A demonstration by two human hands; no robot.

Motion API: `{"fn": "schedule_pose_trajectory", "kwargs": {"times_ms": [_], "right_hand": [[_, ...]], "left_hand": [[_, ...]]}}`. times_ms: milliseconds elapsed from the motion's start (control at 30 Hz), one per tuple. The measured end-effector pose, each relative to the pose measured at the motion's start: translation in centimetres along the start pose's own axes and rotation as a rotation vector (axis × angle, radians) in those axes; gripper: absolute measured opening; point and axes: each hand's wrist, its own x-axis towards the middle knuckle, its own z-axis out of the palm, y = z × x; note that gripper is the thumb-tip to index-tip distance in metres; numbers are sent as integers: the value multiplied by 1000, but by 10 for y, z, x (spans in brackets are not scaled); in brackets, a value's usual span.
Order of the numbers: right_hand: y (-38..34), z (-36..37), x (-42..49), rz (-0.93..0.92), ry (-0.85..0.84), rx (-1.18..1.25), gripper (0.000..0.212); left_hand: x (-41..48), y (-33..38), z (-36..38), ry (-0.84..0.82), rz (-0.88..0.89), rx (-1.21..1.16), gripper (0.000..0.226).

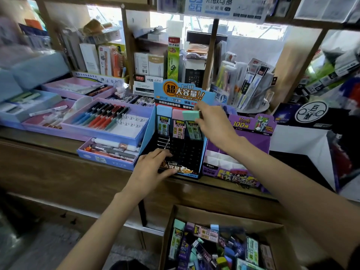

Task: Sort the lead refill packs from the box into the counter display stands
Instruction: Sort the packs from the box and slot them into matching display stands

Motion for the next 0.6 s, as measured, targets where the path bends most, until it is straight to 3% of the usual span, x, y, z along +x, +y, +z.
{"fn": "schedule_pose_trajectory", "kwargs": {"times_ms": [167,367,467,600], "right_hand": [[3,2,1,10,-9,35,27],[1,3,4,-89,11,-499,26],[5,2,3,-143,20,-608,18],[12,1,-5,-167,-21,-730,30]], "left_hand": [[0,-4,3,4,-15,-25,47],[1,-4,3,-2,-29,-29,47],[1,-3,3,-5,-35,-30,47],[0,0,2,-5,-45,-32,47]]}}
